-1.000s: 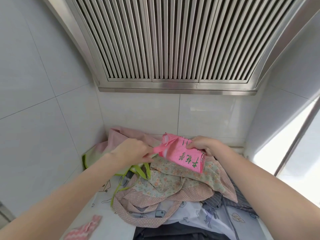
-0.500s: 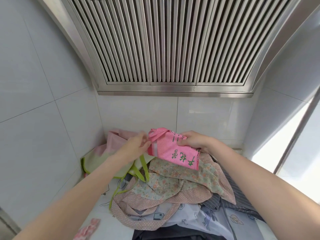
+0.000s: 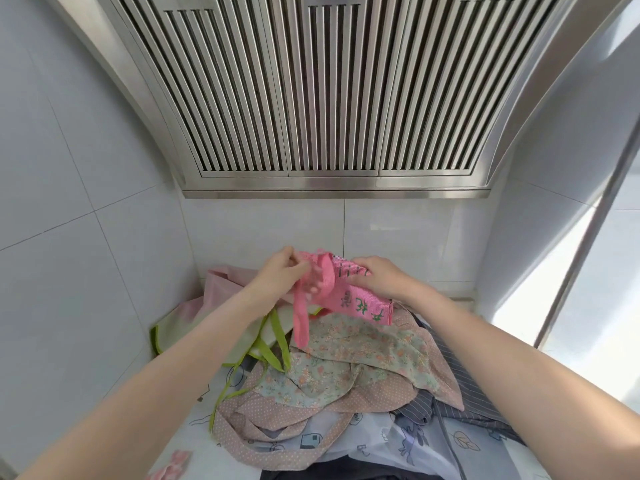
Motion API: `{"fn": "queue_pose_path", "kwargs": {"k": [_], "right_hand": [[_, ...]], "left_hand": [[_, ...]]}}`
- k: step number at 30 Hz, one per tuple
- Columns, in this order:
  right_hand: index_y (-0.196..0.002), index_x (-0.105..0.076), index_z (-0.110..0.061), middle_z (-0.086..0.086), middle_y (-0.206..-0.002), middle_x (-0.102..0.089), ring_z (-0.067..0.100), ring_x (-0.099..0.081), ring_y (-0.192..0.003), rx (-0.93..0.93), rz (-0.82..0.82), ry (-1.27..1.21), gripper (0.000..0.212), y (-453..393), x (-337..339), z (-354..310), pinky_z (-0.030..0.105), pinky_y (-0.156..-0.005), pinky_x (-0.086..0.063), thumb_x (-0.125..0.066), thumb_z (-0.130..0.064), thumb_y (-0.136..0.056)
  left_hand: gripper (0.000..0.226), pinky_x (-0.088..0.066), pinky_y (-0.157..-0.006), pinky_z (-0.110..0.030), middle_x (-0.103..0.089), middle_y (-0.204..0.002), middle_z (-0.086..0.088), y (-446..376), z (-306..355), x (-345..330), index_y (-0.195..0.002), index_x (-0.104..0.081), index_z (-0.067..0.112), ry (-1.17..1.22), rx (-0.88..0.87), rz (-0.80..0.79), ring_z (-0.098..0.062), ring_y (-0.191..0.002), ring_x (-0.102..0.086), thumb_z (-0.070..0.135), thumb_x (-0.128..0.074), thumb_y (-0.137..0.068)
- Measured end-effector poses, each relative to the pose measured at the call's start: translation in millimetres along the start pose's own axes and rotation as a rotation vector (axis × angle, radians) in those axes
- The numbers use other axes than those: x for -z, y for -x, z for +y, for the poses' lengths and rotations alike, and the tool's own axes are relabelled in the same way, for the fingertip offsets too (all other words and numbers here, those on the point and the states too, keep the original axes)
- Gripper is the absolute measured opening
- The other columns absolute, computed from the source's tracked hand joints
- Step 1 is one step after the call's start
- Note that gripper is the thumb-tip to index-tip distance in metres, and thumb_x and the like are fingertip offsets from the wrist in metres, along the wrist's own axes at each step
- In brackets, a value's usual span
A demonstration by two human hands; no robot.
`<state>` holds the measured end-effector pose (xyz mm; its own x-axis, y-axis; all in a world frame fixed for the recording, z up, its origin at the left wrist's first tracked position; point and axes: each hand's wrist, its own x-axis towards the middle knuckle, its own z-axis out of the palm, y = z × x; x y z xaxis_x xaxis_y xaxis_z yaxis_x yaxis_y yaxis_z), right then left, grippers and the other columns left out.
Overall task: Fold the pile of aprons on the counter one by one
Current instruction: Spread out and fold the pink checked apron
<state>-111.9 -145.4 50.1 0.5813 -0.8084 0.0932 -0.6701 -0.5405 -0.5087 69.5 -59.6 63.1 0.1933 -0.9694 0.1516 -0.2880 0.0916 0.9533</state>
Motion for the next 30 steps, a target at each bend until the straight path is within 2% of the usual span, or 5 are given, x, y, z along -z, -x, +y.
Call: {"fn": "queue_pose_path", "kwargs": {"k": [5,15,19,27,30], "right_hand": [[-0.084,-0.06,-0.021,-0.012,-0.074,-0.054,0.018,-0.05,-0.083,0.169,0.077,0.095,0.01,2.0,10.2,-2.2,0.029,-0.072,-0.032,-0.056,-0.021,-0.093],[-0.103,-0.065,-0.018,-0.017,-0.086,-0.062,-0.016,-0.054,-0.071,0.252,0.099,-0.358,0.016,0.2,21.2,-14.1,0.013,-0.074,-0.042,-0.058,-0.008,-0.091],[-0.102,-0.063,-0.018,-0.003,-0.093,-0.068,0.009,-0.065,-0.081,0.124,0.026,-0.793,0.017,0.4,22.6,-14.9,0.026,-0.081,-0.052,-0.056,-0.006,-0.092],[-0.112,-0.063,-0.006,0.005,-0.098,-0.066,0.01,-0.061,-0.082,0.145,-0.191,-0.241,0.022,-18.0,60.1,-24.8,0.031,-0.082,-0.049,-0.058,-0.014,-0.092],[-0.102,-0.064,-0.005,-0.005,-0.082,-0.06,-0.004,-0.053,-0.063,0.227,-0.269,0.044,0.016,-20.2,65.9,-43.9,0.019,-0.065,-0.041,-0.059,-0.016,-0.092]], "left_hand": [[0.024,-0.029,-0.029,-0.013,-0.056,-0.04,0.003,-6.9,12.8,14.7,-0.075,-0.04,0.012,0.073,0.029,0.15,-0.004,-0.028,-0.045,0.014,-0.048,-0.098],[0.033,-0.013,-0.029,-0.011,-0.035,-0.038,0.011,-21.7,-0.5,51.2,-0.065,-0.045,0.013,0.17,0.166,0.112,0.001,-0.028,-0.022,0.009,-0.046,-0.098],[0.029,-0.013,-0.029,-0.011,-0.03,-0.049,0.003,-19.0,-20.4,57.0,-0.07,-0.049,0.013,0.042,0.205,0.067,0.002,-0.028,-0.02,0.01,-0.044,-0.098],[0.024,-0.037,-0.099,-0.034,-0.061,-0.114,0.005,-23.9,6.3,71.3,-0.115,-0.055,0.022,0.236,0.04,-0.012,-0.022,-0.123,-0.05,0.031,-0.049,-0.094],[0.061,-0.033,-0.102,-0.025,-0.049,-0.13,0.01,-25.4,38.8,63.4,-0.13,-0.04,0.034,-0.244,-0.083,-0.312,-0.007,-0.124,-0.043,0.04,-0.071,-0.077]]}}
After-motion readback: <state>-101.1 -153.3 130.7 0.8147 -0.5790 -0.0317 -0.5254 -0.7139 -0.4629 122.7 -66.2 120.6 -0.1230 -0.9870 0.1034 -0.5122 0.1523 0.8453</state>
